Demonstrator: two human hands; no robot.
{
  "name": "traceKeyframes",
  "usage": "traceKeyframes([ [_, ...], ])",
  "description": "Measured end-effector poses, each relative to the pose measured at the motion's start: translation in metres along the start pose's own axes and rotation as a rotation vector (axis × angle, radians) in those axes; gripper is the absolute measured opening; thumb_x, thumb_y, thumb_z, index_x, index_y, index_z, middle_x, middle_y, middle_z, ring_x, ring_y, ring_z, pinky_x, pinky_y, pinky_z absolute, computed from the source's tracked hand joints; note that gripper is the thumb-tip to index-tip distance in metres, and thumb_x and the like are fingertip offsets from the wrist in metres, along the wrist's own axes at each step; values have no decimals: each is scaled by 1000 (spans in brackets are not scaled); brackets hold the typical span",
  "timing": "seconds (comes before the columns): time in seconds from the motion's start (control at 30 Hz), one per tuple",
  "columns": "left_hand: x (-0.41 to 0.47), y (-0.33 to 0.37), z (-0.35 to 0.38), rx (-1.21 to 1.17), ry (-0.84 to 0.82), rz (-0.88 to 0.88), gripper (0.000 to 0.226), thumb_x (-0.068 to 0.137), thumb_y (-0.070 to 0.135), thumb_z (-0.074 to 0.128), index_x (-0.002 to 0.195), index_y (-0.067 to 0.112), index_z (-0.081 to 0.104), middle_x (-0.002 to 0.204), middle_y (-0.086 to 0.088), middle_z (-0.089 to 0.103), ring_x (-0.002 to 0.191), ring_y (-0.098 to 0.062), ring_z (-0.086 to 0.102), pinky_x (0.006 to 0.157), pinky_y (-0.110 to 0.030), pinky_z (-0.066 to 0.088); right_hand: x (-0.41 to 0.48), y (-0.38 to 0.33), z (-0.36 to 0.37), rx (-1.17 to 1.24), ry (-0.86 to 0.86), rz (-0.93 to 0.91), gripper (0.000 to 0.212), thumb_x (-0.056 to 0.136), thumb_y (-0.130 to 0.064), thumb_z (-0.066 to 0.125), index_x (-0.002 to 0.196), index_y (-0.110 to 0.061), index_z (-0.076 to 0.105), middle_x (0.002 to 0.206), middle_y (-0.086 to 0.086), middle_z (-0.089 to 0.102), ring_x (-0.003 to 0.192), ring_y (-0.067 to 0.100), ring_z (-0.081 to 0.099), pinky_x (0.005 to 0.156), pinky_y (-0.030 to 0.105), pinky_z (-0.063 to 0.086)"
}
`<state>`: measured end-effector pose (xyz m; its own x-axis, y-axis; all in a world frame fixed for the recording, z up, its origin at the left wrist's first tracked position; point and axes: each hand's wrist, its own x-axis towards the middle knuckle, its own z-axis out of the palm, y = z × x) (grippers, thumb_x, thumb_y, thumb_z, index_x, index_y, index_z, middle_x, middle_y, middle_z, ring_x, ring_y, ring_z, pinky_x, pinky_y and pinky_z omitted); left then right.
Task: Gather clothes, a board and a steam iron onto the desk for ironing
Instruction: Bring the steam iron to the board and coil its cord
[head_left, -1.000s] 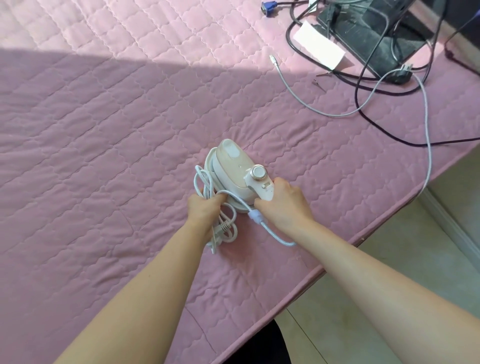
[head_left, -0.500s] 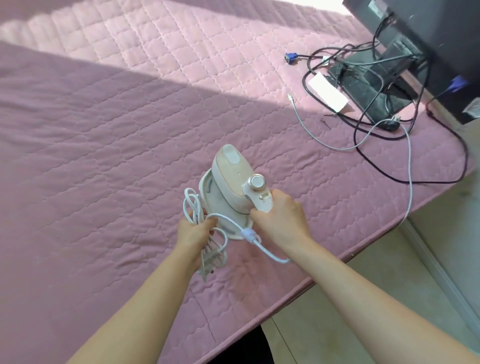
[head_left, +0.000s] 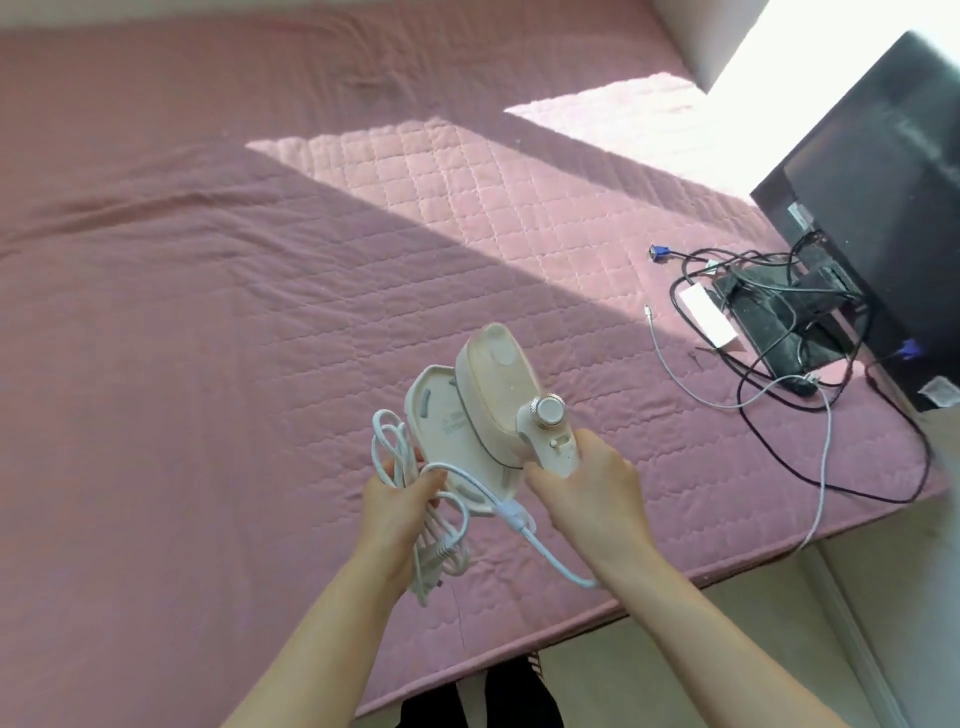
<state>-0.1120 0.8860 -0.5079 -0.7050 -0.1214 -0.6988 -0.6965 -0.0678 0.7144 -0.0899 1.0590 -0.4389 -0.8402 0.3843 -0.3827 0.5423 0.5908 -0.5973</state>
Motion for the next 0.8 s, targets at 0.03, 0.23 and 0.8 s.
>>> traceKeyframes([
  [0.03, -10, 4, -7, -19, 11, 5, 6, 82, 5, 67, 88, 6, 67, 68, -6, 64, 63, -20, 58, 59, -30, 48, -6, -9, -4, -13, -8, -11, 11, 76, -26, 57, 72, -21, 49, 71, 3, 61, 69, 30, 60, 60, 36, 47],
  [0.23, -65, 19, -36, -179, 131, -29, 7, 82, 10, 70, 88, 8, 67, 70, -9, 61, 63, -22, 56, 60, -32, 47, -41, -46, -25, -27, -77, -97, 13, 76, -31, 57, 76, -19, 51, 75, 6, 63, 71, 30, 60, 64, 38, 50],
  [0.8, -258, -44, -65, -637, 540, 14, 14, 82, 6, 72, 93, 2, 64, 73, -14, 66, 70, -30, 61, 73, -48, 51, -145, -54, -56, -98, -435, -535, 28, 74, -30, 57, 59, -14, 39, 52, -1, 45, 52, 22, 50, 51, 35, 38],
])
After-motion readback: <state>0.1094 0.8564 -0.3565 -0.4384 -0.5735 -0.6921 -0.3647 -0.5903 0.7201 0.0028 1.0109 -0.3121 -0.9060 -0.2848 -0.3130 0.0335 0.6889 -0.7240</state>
